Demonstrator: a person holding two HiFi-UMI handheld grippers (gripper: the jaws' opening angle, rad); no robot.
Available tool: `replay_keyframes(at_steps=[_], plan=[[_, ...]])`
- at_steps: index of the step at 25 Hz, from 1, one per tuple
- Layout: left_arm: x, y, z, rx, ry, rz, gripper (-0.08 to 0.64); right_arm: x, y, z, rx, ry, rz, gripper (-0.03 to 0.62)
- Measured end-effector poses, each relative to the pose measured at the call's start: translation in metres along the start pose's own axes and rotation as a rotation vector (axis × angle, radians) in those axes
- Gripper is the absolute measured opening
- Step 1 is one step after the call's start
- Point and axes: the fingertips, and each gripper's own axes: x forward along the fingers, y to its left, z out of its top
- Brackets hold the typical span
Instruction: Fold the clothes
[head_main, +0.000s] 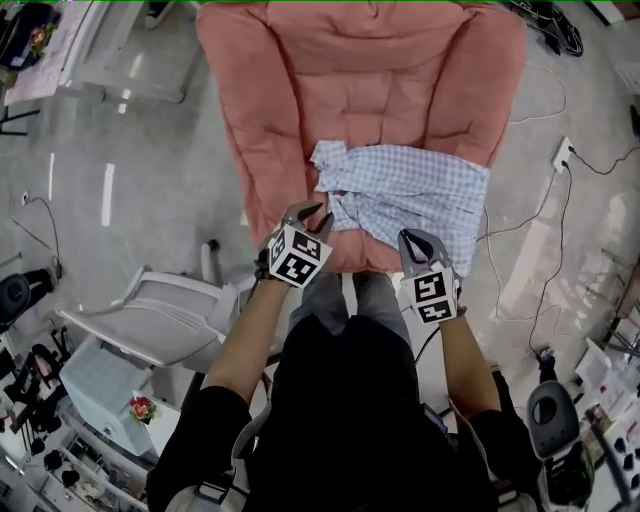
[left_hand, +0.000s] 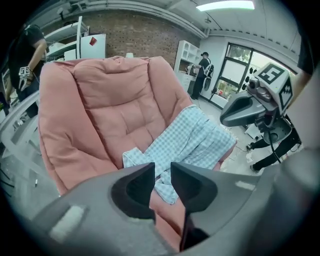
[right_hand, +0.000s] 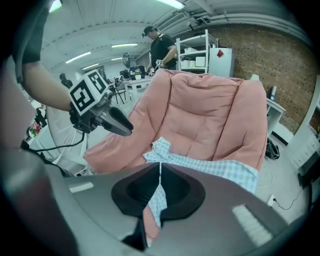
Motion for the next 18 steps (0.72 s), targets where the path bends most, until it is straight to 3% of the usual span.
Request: replay_keyframes(at_steps=[7,11,18], plan=[[0.076,0.039,-0.007,-0.061,0.025,0.089,0.124,0.044,-0.022,-0.024,0.045,0.008,0.01,0.012],[0.115,0.056,-0.016,-0.068,0.048,0.132,0.132,0.075,-0.034,-0.039,0.081,0.006,0.042,0.012],[0.174,0.091,-0.021,-0.15,0.053,0.181,0.158,0.102,-0.036,-0.07,0.093,0.026,0.098,0.012]])
